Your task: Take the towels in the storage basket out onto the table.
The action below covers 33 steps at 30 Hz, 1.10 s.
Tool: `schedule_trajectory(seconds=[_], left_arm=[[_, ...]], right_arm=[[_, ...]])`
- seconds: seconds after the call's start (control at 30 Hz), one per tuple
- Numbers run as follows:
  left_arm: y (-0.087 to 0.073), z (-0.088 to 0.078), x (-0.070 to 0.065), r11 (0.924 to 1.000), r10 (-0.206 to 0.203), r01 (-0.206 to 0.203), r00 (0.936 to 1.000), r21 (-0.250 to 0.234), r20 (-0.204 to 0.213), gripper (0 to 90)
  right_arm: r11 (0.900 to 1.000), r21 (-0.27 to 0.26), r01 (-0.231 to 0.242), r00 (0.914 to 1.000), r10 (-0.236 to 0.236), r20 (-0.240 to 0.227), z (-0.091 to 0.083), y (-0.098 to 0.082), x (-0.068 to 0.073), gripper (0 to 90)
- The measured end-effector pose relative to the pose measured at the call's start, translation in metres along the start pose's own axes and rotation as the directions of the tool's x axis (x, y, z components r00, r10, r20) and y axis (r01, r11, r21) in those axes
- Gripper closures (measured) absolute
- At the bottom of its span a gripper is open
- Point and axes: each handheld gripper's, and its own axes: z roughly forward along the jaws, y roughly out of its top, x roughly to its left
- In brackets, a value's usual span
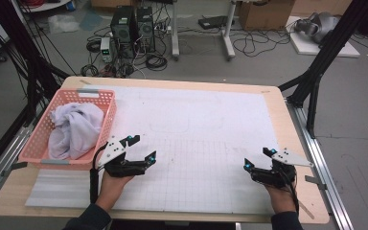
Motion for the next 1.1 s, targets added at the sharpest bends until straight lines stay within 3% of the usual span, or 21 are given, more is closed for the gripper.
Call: schedule_trajectory(seconds=[0.73, 0.83, 1.1], left_arm=[[0.0042, -0.002, 0.0058, 0.9992, -0.038, 0.038, 0.9992, 0.011, 0.009, 16.3], [0.0058, -0.004, 0.0048, 0.9982, -0.06, 0.06, 0.9981, 0.01, 0.01, 16.1], [0.0094, -0.0059, 0.0041, 0.9989, -0.047, 0.047, 0.9988, 0.01, 0.017, 15.8]], right_arm=[[1.0, 0.005, 0.009, 0.9995, -0.009, -0.029, 0.0035, -0.0002, -0.0002, 14.9], [1.0, 0.013, 0.007, 0.9994, -0.007, -0.035, 0.0036, -0.0001, 0.0027, 14.9], [1.0, 0.008, 0.006, 0.9992, -0.006, -0.038, 0.0048, 0.0014, 0.0045, 14.9]])
